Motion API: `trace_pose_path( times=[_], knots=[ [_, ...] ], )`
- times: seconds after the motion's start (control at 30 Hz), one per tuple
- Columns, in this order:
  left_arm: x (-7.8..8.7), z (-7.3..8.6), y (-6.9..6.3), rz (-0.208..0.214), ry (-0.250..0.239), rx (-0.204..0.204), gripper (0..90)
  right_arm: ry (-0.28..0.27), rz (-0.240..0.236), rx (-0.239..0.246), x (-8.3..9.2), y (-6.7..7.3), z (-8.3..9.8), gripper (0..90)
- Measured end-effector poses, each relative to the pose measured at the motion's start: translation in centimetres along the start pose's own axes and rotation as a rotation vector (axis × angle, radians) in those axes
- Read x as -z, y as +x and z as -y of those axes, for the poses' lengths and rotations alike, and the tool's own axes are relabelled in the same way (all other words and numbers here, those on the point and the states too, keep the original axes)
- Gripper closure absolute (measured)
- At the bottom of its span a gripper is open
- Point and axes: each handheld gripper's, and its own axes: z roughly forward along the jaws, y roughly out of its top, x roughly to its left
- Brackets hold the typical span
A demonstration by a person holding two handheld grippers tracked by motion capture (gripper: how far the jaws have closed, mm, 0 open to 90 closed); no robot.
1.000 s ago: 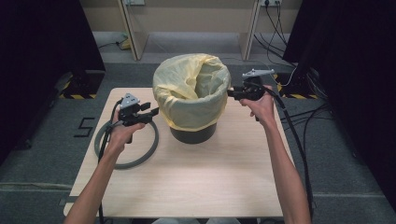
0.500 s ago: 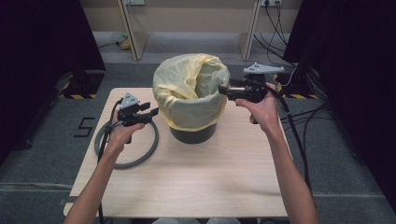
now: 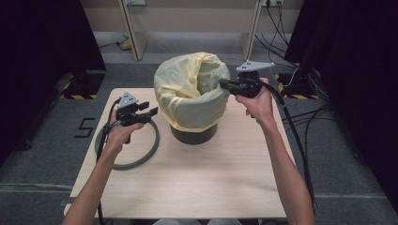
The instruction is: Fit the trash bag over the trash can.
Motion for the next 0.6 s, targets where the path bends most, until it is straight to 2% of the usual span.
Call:
trace_pose_path(
  times=[0.23, 0.3, 0.43, 0.5, 0.6],
  knots=[
    [0.4, -0.5, 0.4, -0.009, -0.007, 0.015, 47.6, -0.001, 0.042, -0.041, -1.3, -3.5, -1.1, 90.0],
    [0.5, -0.7, 0.5, -0.011, -0.012, 0.02, 46.8, -0.003, 0.037, -0.057, -1.6, -4.3, -1.3, 88.9],
    [0.7, -1.4, 0.9, 0.015, -0.03, 0.057, 45.7, -0.004, 0.043, -0.063, -1.8, -4.6, -1.4, 82.9],
    [0.7, -1.6, 1.0, 0.021, -0.033, 0.062, 45.6, -0.002, 0.048, -0.058, -1.7, -4.4, -1.4, 81.3],
    [0.5, -2.4, 0.9, 0.077, -0.039, 0.082, 43.5, 0.001, 0.049, -0.056, -1.7, -4.3, -1.4, 80.1]
  ],
)
